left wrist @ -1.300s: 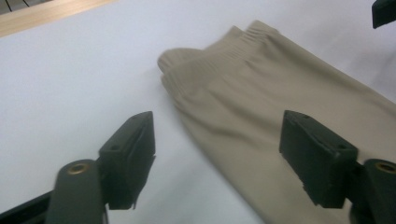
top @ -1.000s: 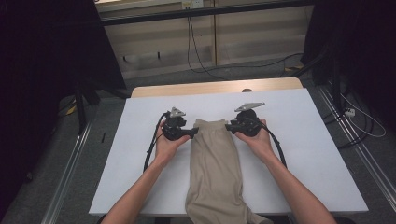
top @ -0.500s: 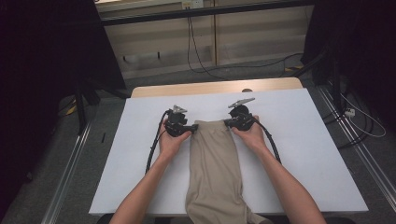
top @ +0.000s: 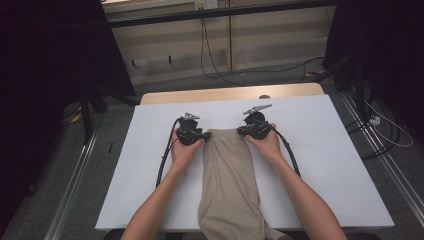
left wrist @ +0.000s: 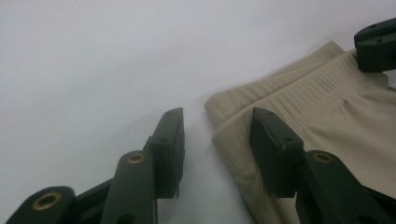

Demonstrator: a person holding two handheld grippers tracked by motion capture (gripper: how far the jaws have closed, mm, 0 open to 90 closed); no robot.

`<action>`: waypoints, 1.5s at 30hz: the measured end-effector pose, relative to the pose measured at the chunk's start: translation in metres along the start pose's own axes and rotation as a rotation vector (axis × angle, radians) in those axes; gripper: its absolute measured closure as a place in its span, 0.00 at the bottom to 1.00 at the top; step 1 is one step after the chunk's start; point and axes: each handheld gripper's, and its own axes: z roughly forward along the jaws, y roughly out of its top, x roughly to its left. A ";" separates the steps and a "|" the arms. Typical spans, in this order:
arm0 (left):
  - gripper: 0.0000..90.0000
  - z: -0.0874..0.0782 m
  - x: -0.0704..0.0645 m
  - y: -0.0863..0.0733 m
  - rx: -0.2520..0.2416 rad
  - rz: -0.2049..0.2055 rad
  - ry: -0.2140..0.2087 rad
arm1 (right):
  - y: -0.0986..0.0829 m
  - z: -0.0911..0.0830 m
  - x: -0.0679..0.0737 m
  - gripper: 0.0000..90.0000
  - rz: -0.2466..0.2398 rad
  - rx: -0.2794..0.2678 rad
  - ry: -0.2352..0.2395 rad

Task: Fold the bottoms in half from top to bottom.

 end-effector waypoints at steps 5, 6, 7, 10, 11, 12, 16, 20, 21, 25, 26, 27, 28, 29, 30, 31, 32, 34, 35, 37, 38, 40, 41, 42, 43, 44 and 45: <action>0.63 0.001 0.002 0.000 -0.005 -0.013 -0.006 | 0.007 0.008 0.000 0.97 -0.035 0.013 -0.023; 0.63 0.001 0.003 0.000 -0.005 -0.011 -0.011 | 0.007 0.009 0.000 0.98 -0.034 0.009 -0.023; 0.61 0.001 0.004 0.001 -0.005 -0.013 -0.013 | 0.007 0.010 -0.001 0.98 -0.029 0.010 -0.021; 0.59 -0.002 0.005 0.002 -0.022 -0.026 -0.025 | 0.008 0.013 -0.003 0.98 -0.029 0.000 -0.026; 0.58 -0.005 0.005 0.003 -0.023 -0.029 -0.033 | 0.007 0.014 -0.003 0.98 -0.027 -0.002 -0.027; 0.58 -0.007 0.003 0.004 -0.033 -0.031 -0.047 | 0.007 0.015 -0.004 0.97 -0.021 -0.005 -0.020; 0.59 -0.006 -0.005 0.007 -0.012 -0.004 -0.010 | 0.005 0.015 -0.013 0.77 0.021 -0.009 -0.004; 0.54 0.000 0.007 0.004 0.001 -0.038 -0.011 | 0.005 0.016 -0.020 0.73 0.065 0.005 0.037; 0.54 0.002 0.011 0.002 0.005 -0.050 -0.020 | 0.005 0.017 -0.021 0.73 0.075 0.012 0.055; 0.44 0.002 0.017 0.001 0.019 -0.074 -0.041 | 0.007 0.020 -0.022 0.76 0.099 0.031 0.123; 0.42 0.002 0.018 0.001 0.025 -0.053 -0.056 | 0.008 0.020 -0.022 0.76 0.092 0.038 0.127; 0.41 0.002 0.018 0.001 0.027 -0.036 -0.059 | 0.008 0.020 -0.022 0.76 0.095 0.040 0.133; 0.41 0.002 0.019 0.001 0.029 -0.031 -0.061 | 0.007 0.020 -0.023 0.77 0.102 0.039 0.139; 0.40 0.003 0.018 0.001 0.019 -0.049 -0.065 | 0.007 0.020 -0.024 0.79 0.105 0.037 0.143; 0.40 0.003 0.019 0.001 0.024 -0.047 -0.067 | 0.006 0.020 -0.024 0.82 0.110 0.037 0.156; 0.40 0.004 0.019 0.001 0.015 -0.060 -0.076 | 0.006 0.020 -0.024 0.84 0.110 0.036 0.158; 0.41 0.005 0.019 0.001 0.011 -0.059 -0.085 | 0.006 0.020 -0.024 0.88 0.112 0.037 0.163; 0.49 0.007 0.019 0.002 0.006 -0.063 -0.109 | 0.007 0.019 -0.023 0.92 0.108 0.035 0.160; 0.54 0.008 0.019 0.002 0.013 -0.072 -0.176 | 0.007 0.019 -0.022 0.93 0.105 0.036 0.154; 0.72 0.011 0.019 0.002 0.024 -0.089 -0.209 | 0.007 0.018 -0.020 0.93 0.096 0.033 0.141; 0.74 0.011 0.018 0.002 0.028 -0.100 -0.203 | 0.007 0.018 -0.020 0.94 0.097 0.031 0.138; 0.80 0.009 0.018 0.003 0.032 -0.102 -0.192 | 0.006 0.018 -0.019 0.94 0.097 0.027 0.133; 0.83 0.009 0.018 0.002 0.023 -0.113 -0.192 | 0.006 0.018 -0.019 0.94 0.096 0.024 0.130; 0.87 0.008 0.017 0.003 0.017 -0.116 -0.193 | 0.006 0.017 -0.018 0.94 0.095 0.021 0.129; 0.89 0.008 0.015 0.003 0.009 -0.120 -0.181 | 0.006 0.017 -0.018 0.94 0.096 0.019 0.129; 0.90 0.007 0.014 0.004 0.005 -0.118 -0.172 | 0.006 0.016 -0.018 0.94 0.102 0.011 0.128; 0.90 0.007 0.012 0.005 -0.005 -0.120 -0.167 | 0.006 0.015 -0.018 0.94 0.102 0.009 0.128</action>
